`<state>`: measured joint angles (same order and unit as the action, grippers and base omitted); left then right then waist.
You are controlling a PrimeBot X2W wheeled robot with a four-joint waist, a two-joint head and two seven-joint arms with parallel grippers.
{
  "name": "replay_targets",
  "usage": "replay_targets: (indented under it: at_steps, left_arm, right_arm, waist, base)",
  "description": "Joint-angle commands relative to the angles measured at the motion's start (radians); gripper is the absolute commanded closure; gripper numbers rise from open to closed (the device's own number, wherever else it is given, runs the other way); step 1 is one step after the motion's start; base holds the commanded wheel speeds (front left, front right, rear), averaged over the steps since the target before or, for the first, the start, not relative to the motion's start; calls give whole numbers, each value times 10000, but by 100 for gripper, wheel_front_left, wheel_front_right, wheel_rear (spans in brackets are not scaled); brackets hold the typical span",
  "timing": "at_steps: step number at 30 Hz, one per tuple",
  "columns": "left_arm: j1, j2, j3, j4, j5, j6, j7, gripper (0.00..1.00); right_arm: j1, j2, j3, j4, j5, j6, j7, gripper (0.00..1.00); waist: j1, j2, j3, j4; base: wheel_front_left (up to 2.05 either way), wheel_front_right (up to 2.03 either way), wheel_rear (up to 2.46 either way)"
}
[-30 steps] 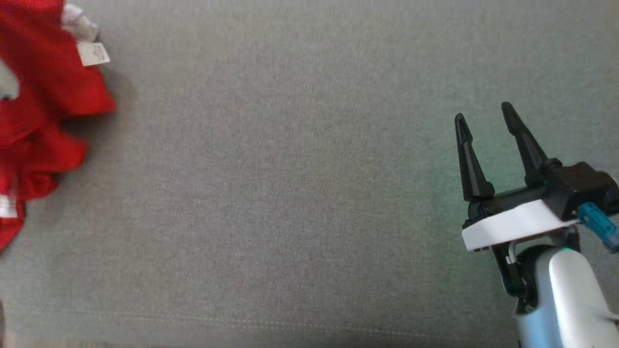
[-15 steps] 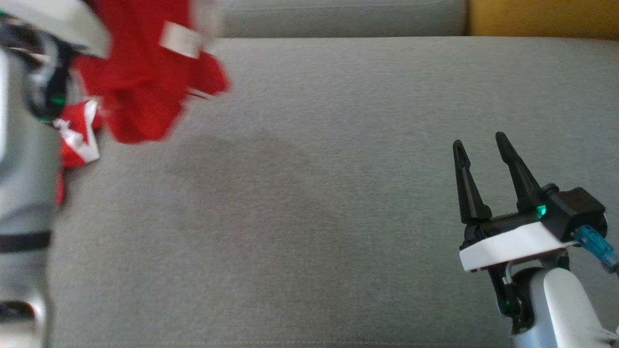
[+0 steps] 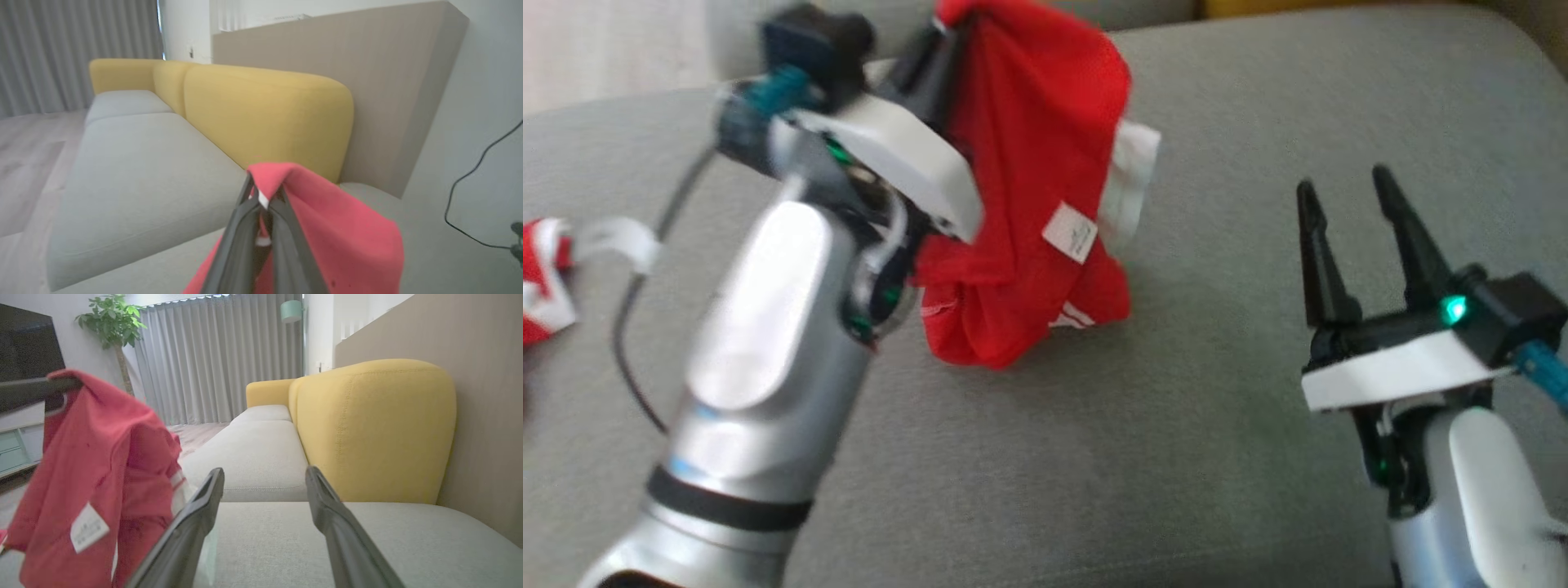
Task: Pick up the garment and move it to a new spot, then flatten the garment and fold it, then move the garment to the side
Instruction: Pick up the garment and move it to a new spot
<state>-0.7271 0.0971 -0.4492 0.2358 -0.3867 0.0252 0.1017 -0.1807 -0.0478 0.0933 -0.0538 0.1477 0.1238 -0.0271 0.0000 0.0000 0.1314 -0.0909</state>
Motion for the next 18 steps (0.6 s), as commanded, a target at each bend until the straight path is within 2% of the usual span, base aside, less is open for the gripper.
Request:
replay_targets:
  at_steps: [1, 7, 8, 9, 14, 18]
  left_arm:
    - [-366, 14, 116, -109, 87, 49, -219, 100]
    - [-229, -279, -570, 830, 80, 17, -475, 100]
    - [-216, -308, -693, 1010, 100, 16, -538, 74]
    - [-205, -332, -782, 1177, 101, 25, -624, 0]
    - [-226, -289, -810, 1708, 108, 70, -1231, 0]
    - [-247, 216, -328, 1823, 42, 175, -1833, 0]
  right_arm:
    - [-537, -24, 184, -439, -51, 69, -23, 0]
    - [-803, -24, 127, -559, -139, 69, 41, 0]
    - [-821, -24, 105, -564, -145, 69, 39, 0]
    - [-827, -24, 81, -560, -160, 69, 31, 0]
    - [-731, -24, -70, -473, -252, 69, 4, 0]
    - [-604, -24, -81, -342, -441, 69, 49, 0]
  waist:
    - [0, 0, 442, -556]
    - [0, 0, 758, -1046]
    - [0, 0, 795, -1085]
    - [0, 0, 820, -1102]
    - [0, 0, 770, -903]
    - [0, 0, 458, -444]
  base:
    - [0, 0, 0]
    - [0, 0, 0]
    - [0, 0, 0]
    - [0, 0, 0]
    - [0, 0, 0]
    - [0, 0, 0]
